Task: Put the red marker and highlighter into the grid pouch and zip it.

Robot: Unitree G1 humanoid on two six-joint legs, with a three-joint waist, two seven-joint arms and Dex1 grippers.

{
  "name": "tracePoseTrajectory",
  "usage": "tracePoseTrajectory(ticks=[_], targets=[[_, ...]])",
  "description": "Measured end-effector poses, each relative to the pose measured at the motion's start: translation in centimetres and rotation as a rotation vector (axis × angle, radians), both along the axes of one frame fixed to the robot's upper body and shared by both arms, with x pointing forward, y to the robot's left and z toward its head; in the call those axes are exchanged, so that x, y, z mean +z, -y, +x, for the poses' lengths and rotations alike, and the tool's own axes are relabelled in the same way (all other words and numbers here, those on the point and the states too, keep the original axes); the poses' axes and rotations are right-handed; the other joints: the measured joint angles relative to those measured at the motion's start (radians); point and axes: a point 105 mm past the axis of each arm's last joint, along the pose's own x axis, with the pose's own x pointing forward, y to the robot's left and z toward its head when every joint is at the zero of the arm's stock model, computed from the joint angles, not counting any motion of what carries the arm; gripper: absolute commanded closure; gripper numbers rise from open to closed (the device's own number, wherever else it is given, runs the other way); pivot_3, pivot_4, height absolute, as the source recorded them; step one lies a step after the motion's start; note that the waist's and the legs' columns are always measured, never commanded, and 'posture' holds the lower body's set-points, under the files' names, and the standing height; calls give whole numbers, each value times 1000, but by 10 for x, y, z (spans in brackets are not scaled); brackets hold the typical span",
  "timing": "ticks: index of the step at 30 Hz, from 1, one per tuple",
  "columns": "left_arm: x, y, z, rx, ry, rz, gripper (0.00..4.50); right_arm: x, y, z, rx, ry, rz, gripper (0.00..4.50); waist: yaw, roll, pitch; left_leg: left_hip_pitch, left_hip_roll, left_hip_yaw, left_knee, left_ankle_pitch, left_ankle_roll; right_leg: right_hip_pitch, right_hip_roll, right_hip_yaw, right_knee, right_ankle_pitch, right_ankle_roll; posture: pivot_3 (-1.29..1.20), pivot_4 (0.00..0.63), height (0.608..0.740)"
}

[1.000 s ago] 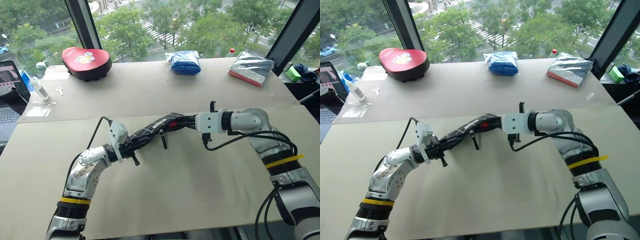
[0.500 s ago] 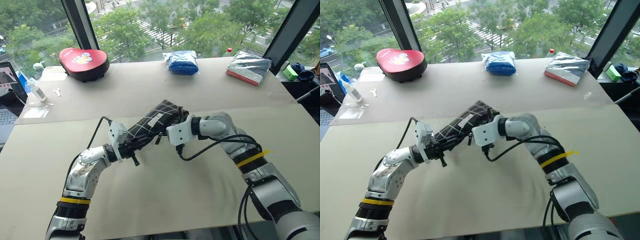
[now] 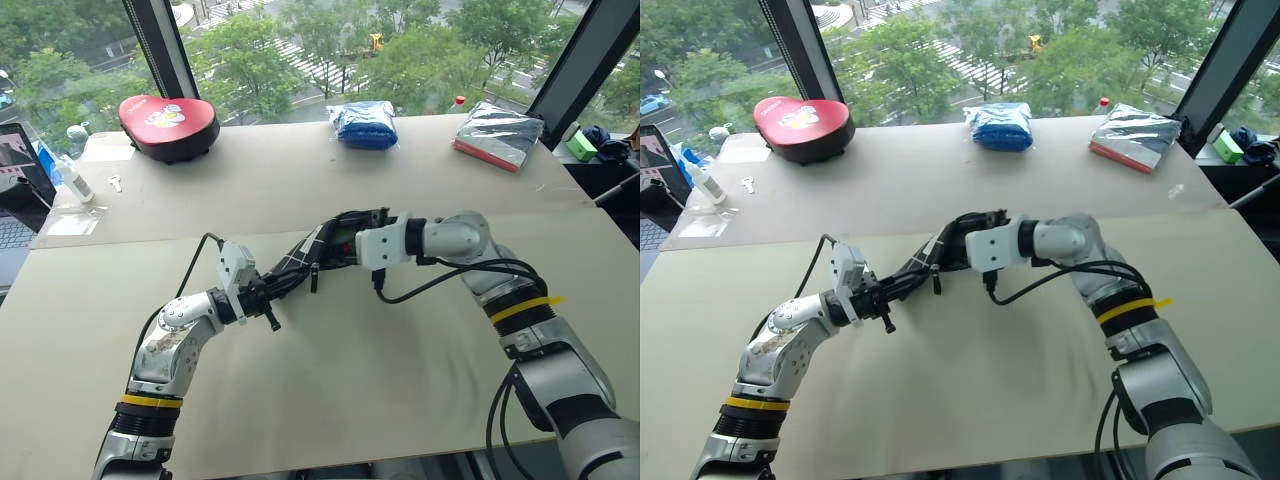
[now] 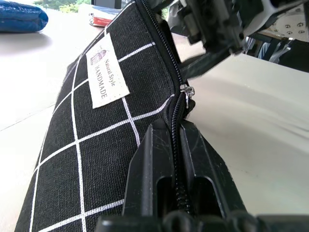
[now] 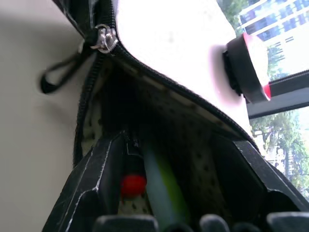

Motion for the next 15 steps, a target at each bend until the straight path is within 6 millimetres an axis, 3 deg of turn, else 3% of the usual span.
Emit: tracePoseTrajectory(ticks=[3, 6, 10, 12, 15], targets=[[1, -1, 2, 17, 0, -6, 4500, 11, 18, -10, -25, -174, 74, 1431, 4, 0, 0, -1, 0, -1, 0, 0, 0, 0, 0, 0, -1, 0, 0, 0, 150, 740], [1, -3, 3, 26, -1, -3, 4500, 20, 45, -27, -95, -505, 211, 1431, 13, 0, 0, -2, 0, -1, 1, -1, 1, 0, -1, 0, -2, 0, 0, 0, 150, 740], [1, -3, 3, 25, 1, 0, 4500, 31, 47, -52, -59, -776, 346, 1431, 10, 0, 0, -1, 2, -1, 0, -1, 1, 0, -1, 0, -2, 0, 0, 0, 150, 740], [2, -3, 4, 25, 3, 1, 4500, 24, 43, -73, -16, -926, 397, 1431, 19, 0, 0, -1, 4, -2, 0, -1, 1, 1, 0, -1, -2, 0, -1, 0, 150, 740], [1, -4, 5, 29, -1, 3, 4500, -13, 28, -91, -55, -1106, 429, 1431, 22, 0, 0, -2, 3, 0, 0, -1, 1, 0, -1, 0, -2, 0, -1, 0, 150, 740]])
